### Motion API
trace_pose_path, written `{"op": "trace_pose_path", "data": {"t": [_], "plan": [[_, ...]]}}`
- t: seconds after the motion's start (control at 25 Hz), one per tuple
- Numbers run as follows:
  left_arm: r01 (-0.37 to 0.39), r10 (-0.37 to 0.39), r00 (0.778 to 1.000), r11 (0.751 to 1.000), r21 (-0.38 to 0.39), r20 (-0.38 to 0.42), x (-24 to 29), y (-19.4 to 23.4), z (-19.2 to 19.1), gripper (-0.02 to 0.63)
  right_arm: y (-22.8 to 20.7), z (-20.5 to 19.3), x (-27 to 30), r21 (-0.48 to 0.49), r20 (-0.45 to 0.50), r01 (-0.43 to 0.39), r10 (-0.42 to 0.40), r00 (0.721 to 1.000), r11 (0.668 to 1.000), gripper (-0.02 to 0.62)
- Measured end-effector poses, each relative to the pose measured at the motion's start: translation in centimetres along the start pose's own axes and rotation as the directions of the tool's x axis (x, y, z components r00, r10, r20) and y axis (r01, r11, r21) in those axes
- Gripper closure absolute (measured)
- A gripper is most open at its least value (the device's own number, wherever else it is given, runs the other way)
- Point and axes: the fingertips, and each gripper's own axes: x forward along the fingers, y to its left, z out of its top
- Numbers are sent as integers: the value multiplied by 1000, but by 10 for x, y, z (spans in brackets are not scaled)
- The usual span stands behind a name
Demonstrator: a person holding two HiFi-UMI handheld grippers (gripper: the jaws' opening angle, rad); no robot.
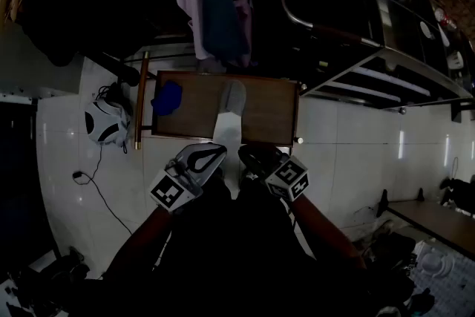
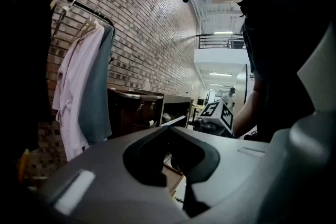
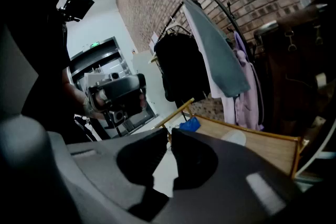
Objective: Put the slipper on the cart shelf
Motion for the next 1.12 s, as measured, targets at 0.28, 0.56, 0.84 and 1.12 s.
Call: {"op": "trace_pose_path", "data": {"t": [0.28,0.56,0.84,1.12], "plan": [[77,-77,997,997,7,-29,-11,50,-16,604,-41,-50,51,204,-119,111,-88,989,973,518],[154,-154,988,988,-9,-16,-23,91,-23,604,-90,-93,96,385,-224,222,-142,964,896,437],[181,-181,983,983,12,-39,-26,97,-32,594,-128,-140,112,436,-366,324,-163,916,840,365],[107,-110,992,993,-54,-58,-27,92,-43,594,-150,-187,123,487,-456,328,-85,886,809,350]]}}
